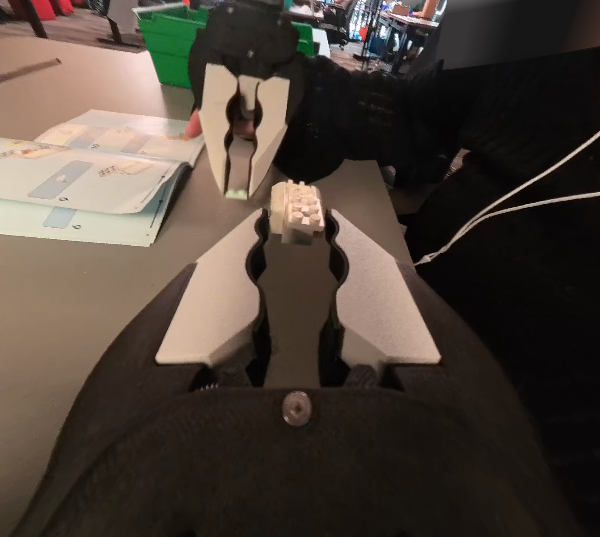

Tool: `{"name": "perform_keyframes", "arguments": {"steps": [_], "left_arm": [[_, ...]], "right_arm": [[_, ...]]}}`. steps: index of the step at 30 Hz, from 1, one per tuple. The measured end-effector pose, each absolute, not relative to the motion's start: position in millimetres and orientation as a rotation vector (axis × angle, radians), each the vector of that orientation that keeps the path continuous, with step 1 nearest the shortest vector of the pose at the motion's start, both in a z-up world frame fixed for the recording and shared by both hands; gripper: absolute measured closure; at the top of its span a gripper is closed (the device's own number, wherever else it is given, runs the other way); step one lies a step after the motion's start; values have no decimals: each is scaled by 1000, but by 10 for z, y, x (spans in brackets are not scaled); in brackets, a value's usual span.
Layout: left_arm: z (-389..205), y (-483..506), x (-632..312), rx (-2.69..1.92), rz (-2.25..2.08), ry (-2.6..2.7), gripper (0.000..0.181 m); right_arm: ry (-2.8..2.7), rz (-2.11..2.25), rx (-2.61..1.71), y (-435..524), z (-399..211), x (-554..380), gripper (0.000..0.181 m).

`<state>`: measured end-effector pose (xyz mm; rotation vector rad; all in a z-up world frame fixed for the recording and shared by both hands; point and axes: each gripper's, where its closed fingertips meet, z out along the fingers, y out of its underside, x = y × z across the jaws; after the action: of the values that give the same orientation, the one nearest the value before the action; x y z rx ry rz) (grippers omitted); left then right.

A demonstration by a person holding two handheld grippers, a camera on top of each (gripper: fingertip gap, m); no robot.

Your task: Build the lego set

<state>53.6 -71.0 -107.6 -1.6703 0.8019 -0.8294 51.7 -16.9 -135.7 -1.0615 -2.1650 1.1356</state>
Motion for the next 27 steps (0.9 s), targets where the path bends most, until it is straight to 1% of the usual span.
{"name": "perform_keyframes", "arguments": {"steps": [4, 8, 17, 27], "left_arm": [[-1022, -669, 501, -1632, -772, 769, 147], [-983, -645, 468, -1607, -741, 746, 147], [-967, -648, 463, -1596, -715, 753, 147], [-951, -652, 459, -1589, -717, 747, 147]], "right_arm": [[-2046, 1205, -1011, -199, -942, 504, 167], [-2039, 1253, -949, -378, -751, 482, 168], [-2122, 1218, -896, -596, -780, 437, 168], [-2177, 1095, -893, -633, -869, 414, 167]]}}
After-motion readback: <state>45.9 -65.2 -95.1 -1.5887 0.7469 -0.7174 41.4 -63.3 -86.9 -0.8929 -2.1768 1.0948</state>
